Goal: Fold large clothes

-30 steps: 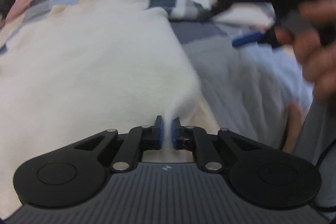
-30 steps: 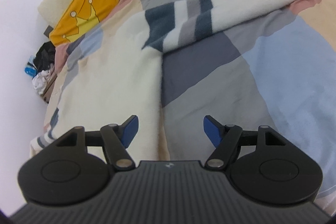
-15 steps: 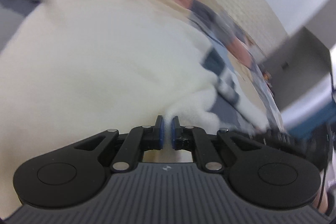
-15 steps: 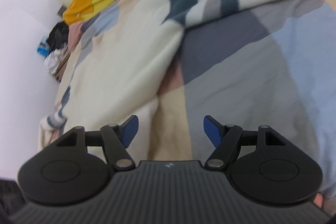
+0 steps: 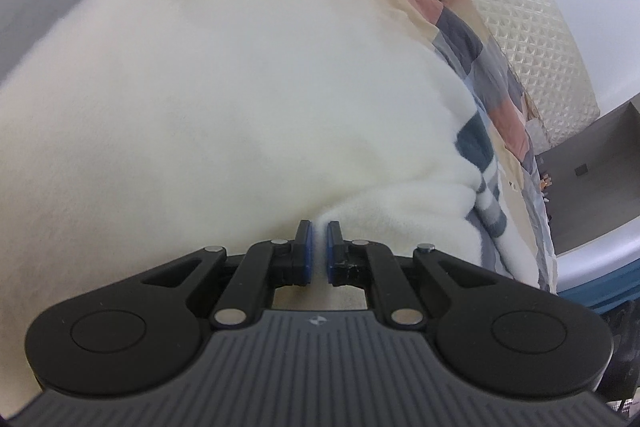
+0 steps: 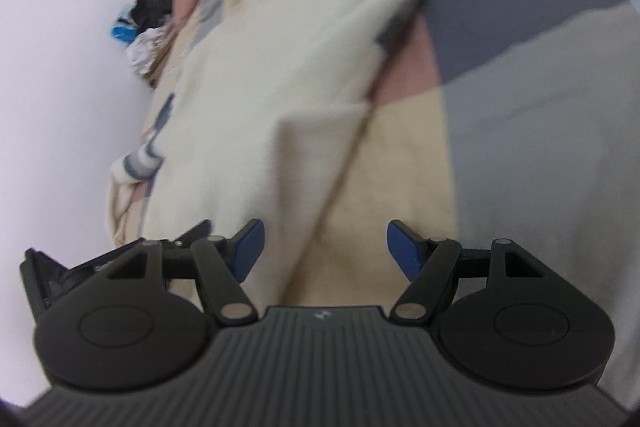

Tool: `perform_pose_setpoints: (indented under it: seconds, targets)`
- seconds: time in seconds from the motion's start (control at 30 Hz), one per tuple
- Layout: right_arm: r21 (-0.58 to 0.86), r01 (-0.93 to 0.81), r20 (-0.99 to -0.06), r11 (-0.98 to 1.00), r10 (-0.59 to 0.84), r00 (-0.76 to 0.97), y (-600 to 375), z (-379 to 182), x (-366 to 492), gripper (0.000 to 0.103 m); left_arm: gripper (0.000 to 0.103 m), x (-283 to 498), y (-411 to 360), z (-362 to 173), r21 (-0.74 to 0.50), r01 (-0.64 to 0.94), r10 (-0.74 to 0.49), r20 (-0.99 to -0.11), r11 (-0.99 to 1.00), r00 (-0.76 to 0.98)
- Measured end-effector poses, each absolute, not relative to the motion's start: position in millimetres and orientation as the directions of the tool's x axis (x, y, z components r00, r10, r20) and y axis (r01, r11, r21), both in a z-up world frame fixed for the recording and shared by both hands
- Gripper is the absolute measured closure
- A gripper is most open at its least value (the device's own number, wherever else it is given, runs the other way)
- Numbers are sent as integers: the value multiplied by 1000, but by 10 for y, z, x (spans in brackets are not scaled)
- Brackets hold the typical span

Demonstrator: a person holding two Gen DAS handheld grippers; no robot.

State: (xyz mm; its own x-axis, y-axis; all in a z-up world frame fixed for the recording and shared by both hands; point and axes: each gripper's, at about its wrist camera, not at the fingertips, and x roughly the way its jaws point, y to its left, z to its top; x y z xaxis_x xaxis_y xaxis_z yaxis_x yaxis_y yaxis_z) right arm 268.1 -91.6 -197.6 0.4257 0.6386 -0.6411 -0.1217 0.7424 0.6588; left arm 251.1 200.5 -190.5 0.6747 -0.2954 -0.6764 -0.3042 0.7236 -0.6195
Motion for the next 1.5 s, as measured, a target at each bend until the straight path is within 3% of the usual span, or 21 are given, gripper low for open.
perform_pose_setpoints:
  seconds: [0.23,0.5,0.63,0.87,1.07,1.1,1.17,1.5]
  targets:
    - [730,-160,-572,664,723,388,-690,-2005,2788,45,93,2503,1996,-1932,-613,-330,-276,-686,718,673]
    - [884,-32,-407,465,804,434,-960,-2048,2665,46,93,2433,2001,-1922,-617,-338,-273,-685,711,676]
    - [900,-86,-355,427,835,420,-945,-1941,2565,45,93,2431,2001,-1932,-604,-341,-265,-695,720,669]
    - [806,-98,-491,584,750,443,-825,-1928,2583,45,93,2425,2003,-1923,-605,-345,-263,-695,718,670]
    - [800,-164,-489,577,785,381,-644,-1975,2649,46,93,2428,1978,-1921,-589,-338,-257,-702,735,664]
    - [789,-185,-496,586,785,371,-593,-1957,2645,48,93,2424,1972,-1917,-588,-336,-258,-702,736,664]
    - [701,-253,-566,666,736,372,-467,-1902,2605,85,93,2419,1969,-1904,-590,-331,-261,-700,736,665]
    - [537,-258,-641,803,587,495,-658,-1476,2020,90,93,2217,1779,-1637,-654,-174,-383,-614,736,690]
